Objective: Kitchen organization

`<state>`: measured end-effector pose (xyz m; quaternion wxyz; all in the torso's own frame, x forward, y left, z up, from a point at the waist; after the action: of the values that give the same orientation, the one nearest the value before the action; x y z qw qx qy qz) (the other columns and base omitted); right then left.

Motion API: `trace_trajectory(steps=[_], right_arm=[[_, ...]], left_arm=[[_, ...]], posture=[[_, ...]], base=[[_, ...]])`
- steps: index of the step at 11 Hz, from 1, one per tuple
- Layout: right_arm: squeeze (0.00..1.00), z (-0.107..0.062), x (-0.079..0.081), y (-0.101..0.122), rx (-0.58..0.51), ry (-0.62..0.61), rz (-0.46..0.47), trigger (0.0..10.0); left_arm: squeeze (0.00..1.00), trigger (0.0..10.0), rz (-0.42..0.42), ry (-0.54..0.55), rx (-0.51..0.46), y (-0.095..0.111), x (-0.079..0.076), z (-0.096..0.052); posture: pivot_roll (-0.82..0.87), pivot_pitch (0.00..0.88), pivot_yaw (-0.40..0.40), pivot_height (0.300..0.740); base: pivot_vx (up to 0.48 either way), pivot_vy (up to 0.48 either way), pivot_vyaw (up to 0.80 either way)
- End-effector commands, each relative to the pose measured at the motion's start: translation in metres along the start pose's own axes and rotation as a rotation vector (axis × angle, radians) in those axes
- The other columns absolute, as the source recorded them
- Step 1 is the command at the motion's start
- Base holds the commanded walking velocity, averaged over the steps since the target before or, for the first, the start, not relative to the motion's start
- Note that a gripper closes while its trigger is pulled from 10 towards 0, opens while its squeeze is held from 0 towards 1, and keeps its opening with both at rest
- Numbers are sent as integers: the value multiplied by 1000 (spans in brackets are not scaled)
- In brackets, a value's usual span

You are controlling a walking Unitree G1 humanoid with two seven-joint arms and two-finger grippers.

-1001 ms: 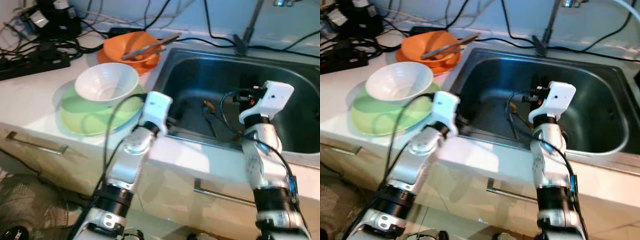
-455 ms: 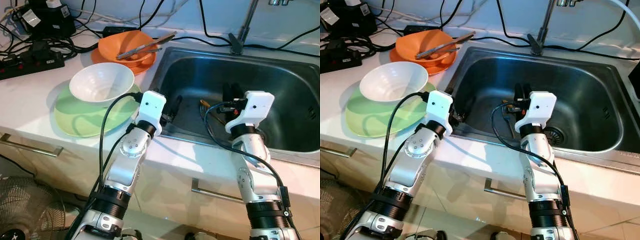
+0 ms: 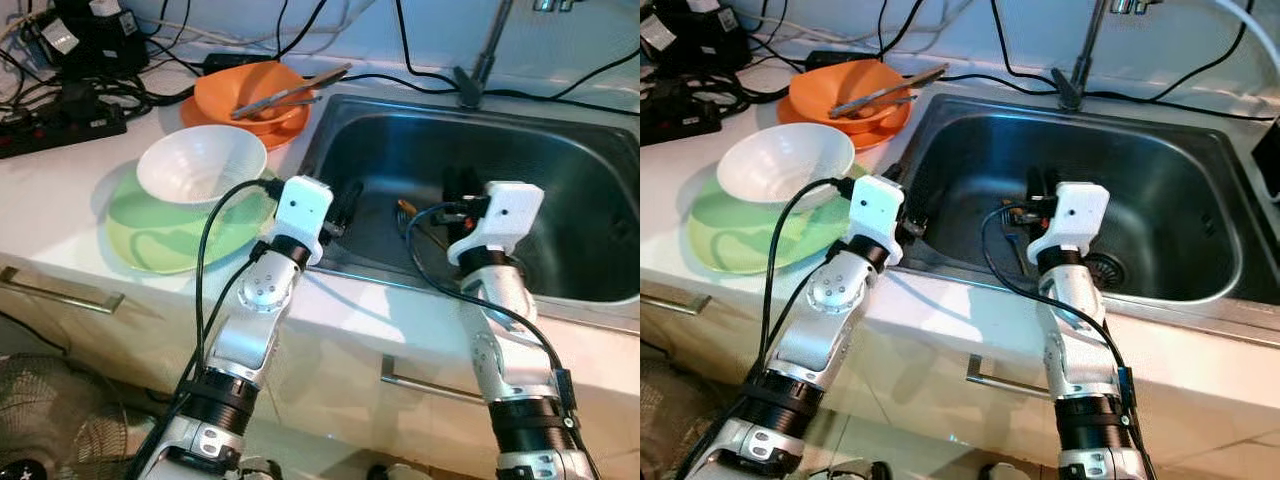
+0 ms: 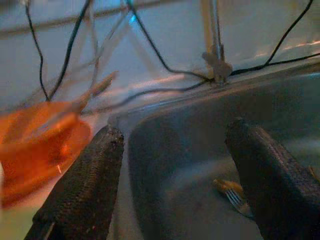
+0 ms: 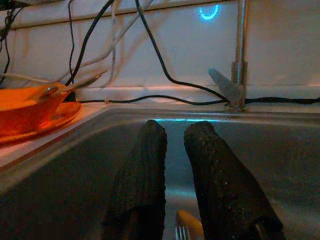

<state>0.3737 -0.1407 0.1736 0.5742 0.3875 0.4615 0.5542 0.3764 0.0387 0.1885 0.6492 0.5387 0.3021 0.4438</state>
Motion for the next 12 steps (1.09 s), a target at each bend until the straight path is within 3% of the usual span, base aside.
trace_trajectory(steps=[1, 2, 4, 5, 7, 8, 9, 10, 11, 12], right_arm=[[0, -2, 10, -10, 32, 26, 21, 10000], [0, -2, 13, -12, 38, 29, 29, 10000], [0, -2, 16, -14, 44, 29, 36, 10000], [0, -3, 16, -16, 49, 26, 39, 10000], [0, -2, 17, -18, 54, 28, 42, 10000], [0, -2, 18, -18, 56, 29, 42, 10000], [0, -2, 18, -20, 61, 32, 45, 10000], [0, -2, 20, -21, 64, 36, 48, 10000], [0, -2, 21, -22, 64, 39, 49, 10000], [0, -1, 22, -22, 67, 43, 52, 10000]], left_arm=[[0, 10000, 55, -28, -77, 30, -2, 9], [0, 10000, 133, -32, -102, 48, 11, 13], [0, 10000, 163, 40, -92, 63, 50, 10], [1000, 10000, 152, 126, -78, 67, 77, 6], [1000, 10000, 77, 313, -23, 68, 131, -9], [1000, 10000, 56, 340, -13, 70, 140, -12], [1000, 10000, -6, 424, 6, 78, 166, -25], [729, 10000, -42, 448, 30, 79, 175, -32], [0, 10000, -53, 477, 53, 77, 181, -38], [0, 10000, -87, 531, 121, 66, 190, -49]], posture=[[59, 64, 13, 740], [63, 58, 21, 740], [69, 51, 34, 740], [71, 49, 37, 740], [84, 56, 34, 740], [88, 60, 33, 740], [100, 68, 34, 740], [105, 71, 35, 740], [108, 74, 34, 740], [113, 82, 31, 740]], base=[[0, 0, 0], [0, 0, 0], [0, 0, 0], [0, 0, 0], [0, 0, 0], [0, 0, 0], [0, 0, 0], [0, 0, 0], [0, 0, 0], [0, 0, 0]])
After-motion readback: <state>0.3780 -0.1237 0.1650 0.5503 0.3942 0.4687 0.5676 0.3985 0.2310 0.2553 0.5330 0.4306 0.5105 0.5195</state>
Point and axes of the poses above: a point about 5 cm out from each wrist's last joint towards the gripper, its own z axis pointing out of the wrist towards the gripper, its own y axis along the axis of the wrist's last joint, x = y × z, the point moved 6 cm from there along z, pointing out of the wrist towards the gripper, and after that the axes turned 10 degrees about -z, right-handed, at the moved point
